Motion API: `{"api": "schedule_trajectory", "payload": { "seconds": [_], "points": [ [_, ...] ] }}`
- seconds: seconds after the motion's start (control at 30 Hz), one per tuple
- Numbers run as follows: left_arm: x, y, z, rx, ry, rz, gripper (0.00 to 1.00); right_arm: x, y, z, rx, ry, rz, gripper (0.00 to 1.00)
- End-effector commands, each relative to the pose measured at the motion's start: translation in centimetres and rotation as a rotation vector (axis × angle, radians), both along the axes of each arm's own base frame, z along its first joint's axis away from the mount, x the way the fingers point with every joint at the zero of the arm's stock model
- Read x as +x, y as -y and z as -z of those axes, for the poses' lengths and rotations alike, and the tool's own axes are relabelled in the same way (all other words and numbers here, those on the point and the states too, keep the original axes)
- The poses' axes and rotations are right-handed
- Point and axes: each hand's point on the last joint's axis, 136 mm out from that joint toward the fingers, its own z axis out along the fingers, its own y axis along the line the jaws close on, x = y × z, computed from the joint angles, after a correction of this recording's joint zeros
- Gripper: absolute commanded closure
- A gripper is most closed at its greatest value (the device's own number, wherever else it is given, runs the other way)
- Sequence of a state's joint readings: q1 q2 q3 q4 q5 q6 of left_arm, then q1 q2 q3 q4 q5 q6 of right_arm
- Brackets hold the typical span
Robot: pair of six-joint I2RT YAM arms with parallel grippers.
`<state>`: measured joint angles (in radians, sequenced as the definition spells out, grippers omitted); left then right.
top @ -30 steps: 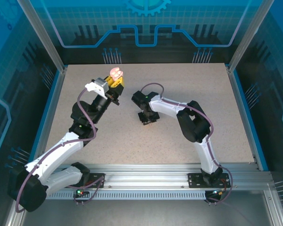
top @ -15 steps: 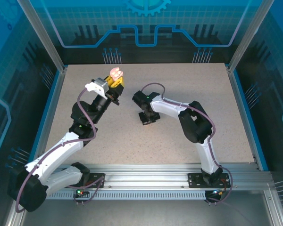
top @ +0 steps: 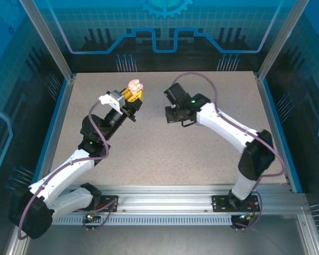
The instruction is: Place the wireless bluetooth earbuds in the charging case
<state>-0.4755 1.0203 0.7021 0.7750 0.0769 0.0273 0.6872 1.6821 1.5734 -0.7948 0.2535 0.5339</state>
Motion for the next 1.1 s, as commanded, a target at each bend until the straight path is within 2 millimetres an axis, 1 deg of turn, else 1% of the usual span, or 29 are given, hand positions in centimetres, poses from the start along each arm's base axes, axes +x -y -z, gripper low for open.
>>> {"api": "schedule_trajectory", "payload": {
  "seconds": [0.0, 0.13, 0.23, 0.33, 0.43, 0.47, 0.57, 0.73, 0.9, 1.07],
  "points": [
    [-1.5, 1.3, -0.6, 0.026, 0.07, 0.073, 1.0, 0.6, 1.8, -7.0, 0.059, 0.184, 0.051, 0.91],
    [-2.0, 2.9, -0.1, 0.066, 0.088, 0.12, 1.0, -0.2, 3.5, -13.8, 0.132, 0.354, 0.062, 0.91],
    [-2.2, 3.9, 0.2, 0.076, 0.089, 0.147, 1.0, -1.0, 4.3, -18.1, 0.201, 0.481, 0.051, 0.9],
    [-2.0, 4.4, 0.3, 0.077, 0.083, 0.154, 1.0, -2.2, 4.8, -21.6, 0.273, 0.598, 0.027, 0.9],
    [-1.9, 5.0, 0.6, 0.084, 0.076, 0.166, 1.0, -3.2, 4.9, -24.0, 0.336, 0.67, 0.001, 0.9],
    [-1.8, 5.2, 0.6, 0.085, 0.075, 0.168, 1.0, -3.5, 4.9, -24.6, 0.355, 0.683, -0.006, 0.9],
    [-1.6, 5.8, 0.9, 0.088, 0.065, 0.177, 1.0, -4.2, 4.1, -26.0, 0.415, 0.705, -0.061, 0.9],
    [-1.4, 6.8, 1.0, 0.092, 0.053, 0.196, 1.0, -5.4, 1.0, -27.4, 0.478, 0.729, -0.219, 0.9],
    [-1.5, 7.5, 1.0, 0.095, 0.052, 0.21, 1.0, -6.7, -1.9, -27.3, 0.498, 0.743, -0.368, 0.9],
    [-1.4, 7.9, 0.8, 0.097, 0.055, 0.219, 1.0, -7.4, -3.9, -26.1, 0.508, 0.707, -0.47, 0.89]
  ]
}}
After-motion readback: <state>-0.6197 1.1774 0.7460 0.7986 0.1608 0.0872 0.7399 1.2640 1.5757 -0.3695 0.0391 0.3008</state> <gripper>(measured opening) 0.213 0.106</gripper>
